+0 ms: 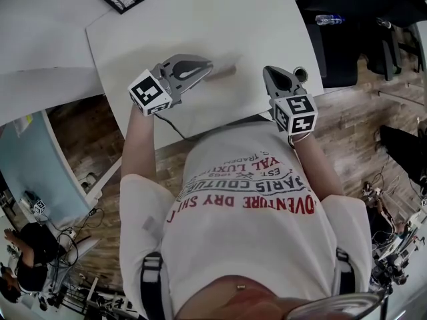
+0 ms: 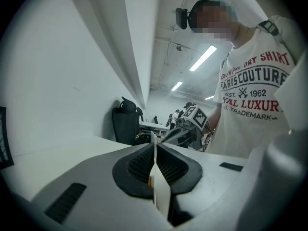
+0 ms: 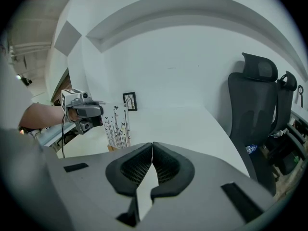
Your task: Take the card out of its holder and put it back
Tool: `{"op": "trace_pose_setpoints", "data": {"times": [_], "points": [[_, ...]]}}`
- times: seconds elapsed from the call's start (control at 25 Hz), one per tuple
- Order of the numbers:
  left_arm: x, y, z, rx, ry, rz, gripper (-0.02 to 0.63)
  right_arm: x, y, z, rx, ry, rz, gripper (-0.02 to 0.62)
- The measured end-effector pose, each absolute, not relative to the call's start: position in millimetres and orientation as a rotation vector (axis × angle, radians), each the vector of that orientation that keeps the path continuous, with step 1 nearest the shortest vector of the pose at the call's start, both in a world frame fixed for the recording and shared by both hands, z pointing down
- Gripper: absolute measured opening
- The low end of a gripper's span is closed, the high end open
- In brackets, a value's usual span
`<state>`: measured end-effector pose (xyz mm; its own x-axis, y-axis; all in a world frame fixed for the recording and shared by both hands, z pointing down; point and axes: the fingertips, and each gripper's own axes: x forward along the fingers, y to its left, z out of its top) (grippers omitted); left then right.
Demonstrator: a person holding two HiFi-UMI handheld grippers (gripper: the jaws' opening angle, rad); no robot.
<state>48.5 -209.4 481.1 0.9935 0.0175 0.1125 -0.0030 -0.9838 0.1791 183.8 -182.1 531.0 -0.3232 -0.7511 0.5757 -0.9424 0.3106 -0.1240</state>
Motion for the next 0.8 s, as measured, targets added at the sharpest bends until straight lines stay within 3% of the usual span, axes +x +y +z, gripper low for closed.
{"op": "trace_pose_setpoints", "data": {"times": [0.8], "points": [[42,-202,514,2.954,0.037,0.357,0.037,176,-179,539,1.485,-2.168,0.673,0.026]]}}
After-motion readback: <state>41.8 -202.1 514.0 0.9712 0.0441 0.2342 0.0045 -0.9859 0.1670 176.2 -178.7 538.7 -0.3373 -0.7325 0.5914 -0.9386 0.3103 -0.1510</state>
